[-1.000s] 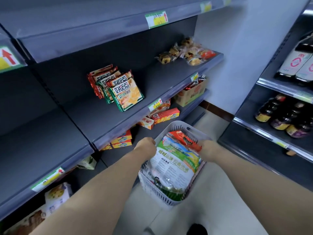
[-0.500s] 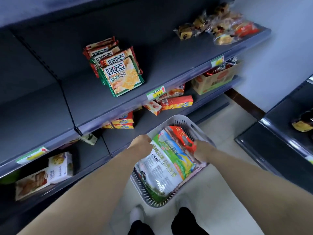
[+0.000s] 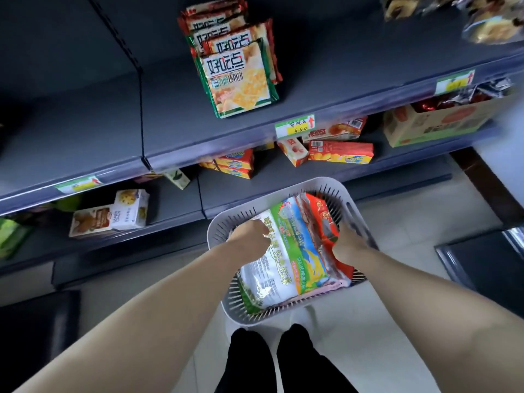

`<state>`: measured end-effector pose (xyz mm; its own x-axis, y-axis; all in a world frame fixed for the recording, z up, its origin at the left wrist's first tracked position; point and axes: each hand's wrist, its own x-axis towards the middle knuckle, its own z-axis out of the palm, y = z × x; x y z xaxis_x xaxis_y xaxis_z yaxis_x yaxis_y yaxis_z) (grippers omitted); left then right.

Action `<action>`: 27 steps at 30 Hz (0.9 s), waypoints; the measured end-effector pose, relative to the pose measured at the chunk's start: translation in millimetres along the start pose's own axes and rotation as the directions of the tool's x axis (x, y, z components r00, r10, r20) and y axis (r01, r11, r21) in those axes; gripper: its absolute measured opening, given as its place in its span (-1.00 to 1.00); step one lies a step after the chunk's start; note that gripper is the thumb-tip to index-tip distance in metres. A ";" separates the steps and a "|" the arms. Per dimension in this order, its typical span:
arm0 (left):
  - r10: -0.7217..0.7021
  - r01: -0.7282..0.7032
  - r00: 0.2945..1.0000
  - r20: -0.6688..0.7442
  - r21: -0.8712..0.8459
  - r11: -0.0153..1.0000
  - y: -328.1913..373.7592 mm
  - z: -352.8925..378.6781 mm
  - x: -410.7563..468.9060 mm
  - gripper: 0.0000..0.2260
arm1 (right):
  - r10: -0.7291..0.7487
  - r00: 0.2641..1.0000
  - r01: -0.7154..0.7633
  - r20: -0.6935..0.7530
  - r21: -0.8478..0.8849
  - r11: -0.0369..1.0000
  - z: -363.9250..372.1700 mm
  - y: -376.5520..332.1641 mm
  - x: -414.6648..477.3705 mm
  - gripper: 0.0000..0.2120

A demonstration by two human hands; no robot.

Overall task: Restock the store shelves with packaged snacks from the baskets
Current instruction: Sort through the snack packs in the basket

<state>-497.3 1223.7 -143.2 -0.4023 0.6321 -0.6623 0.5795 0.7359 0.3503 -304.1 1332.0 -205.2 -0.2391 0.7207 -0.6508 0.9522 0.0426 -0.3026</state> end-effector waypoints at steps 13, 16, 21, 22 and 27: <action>-0.044 0.044 0.999 0.013 -0.018 0.999 -11.3 4.5 -14.9 -0.66 | -0.169 0.981 0.177 -0.095 0.085 0.981 -23.4 -41.6 -22.8 -0.72; -0.042 0.045 0.998 0.041 -0.062 0.997 -16.4 4.2 -24.3 -0.55 | -0.221 0.975 0.224 -0.036 0.179 0.958 -36.5 -62.9 -40.2 -0.72; -0.023 0.044 0.974 0.225 -0.090 0.995 -33.9 -5.3 -48.1 -0.17 | -0.319 0.948 0.305 0.012 0.264 0.915 -51.3 -102.9 -69.6 -0.78; -0.013 0.035 0.969 0.247 -0.086 0.996 -37.2 -9.5 -54.5 -0.13 | -0.337 0.941 0.321 0.013 0.273 0.907 -51.2 -111.4 -76.1 -0.79; 0.006 0.025 0.958 0.287 -0.103 0.994 -62.7 -31.1 -80.6 0.06 | -0.391 0.920 0.344 0.039 0.402 0.849 -41.3 -156.3 -105.4 -0.82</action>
<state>-523.2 1134.2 -91.1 -0.1787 0.5399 -0.8225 0.4927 0.7727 0.4002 -419.8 1278.0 -60.6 -0.5994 0.6193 -0.5071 0.6492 0.0055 -0.7606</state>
